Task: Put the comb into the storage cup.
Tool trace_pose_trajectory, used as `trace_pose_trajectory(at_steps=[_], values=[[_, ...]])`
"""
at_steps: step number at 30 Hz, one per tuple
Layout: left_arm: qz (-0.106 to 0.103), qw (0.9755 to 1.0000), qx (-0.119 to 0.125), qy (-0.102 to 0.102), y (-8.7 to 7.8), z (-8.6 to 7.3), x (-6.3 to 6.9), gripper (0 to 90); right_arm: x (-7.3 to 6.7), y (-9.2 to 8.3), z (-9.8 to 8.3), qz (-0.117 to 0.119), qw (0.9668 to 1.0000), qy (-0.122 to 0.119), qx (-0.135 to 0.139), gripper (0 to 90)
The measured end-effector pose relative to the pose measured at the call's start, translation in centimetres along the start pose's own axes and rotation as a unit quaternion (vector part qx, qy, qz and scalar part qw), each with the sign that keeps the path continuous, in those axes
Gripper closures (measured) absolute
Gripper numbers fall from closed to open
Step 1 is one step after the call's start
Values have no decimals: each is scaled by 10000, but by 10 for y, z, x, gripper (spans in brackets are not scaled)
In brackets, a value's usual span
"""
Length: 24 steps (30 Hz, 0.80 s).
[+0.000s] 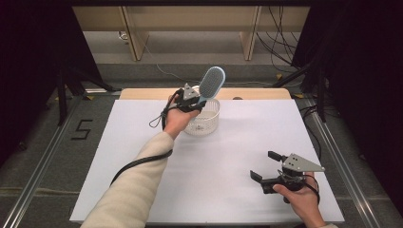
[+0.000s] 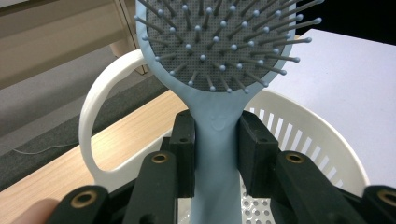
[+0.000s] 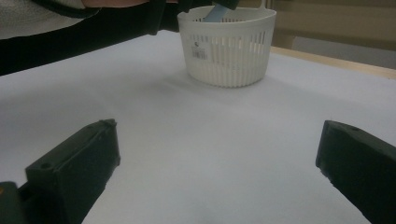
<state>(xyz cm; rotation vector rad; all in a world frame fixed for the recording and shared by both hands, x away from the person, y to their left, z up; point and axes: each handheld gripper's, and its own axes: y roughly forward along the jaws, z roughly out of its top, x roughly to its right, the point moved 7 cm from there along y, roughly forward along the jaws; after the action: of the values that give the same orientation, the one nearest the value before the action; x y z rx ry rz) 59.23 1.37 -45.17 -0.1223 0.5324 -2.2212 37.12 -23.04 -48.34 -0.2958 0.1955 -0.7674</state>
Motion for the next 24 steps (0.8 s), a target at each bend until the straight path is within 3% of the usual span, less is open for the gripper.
trace_pose_trajectory(at_steps=[24], values=[[-65,9998,-158,59,4,-2,3,693,0,0,0,6,10000,19,2,4]])
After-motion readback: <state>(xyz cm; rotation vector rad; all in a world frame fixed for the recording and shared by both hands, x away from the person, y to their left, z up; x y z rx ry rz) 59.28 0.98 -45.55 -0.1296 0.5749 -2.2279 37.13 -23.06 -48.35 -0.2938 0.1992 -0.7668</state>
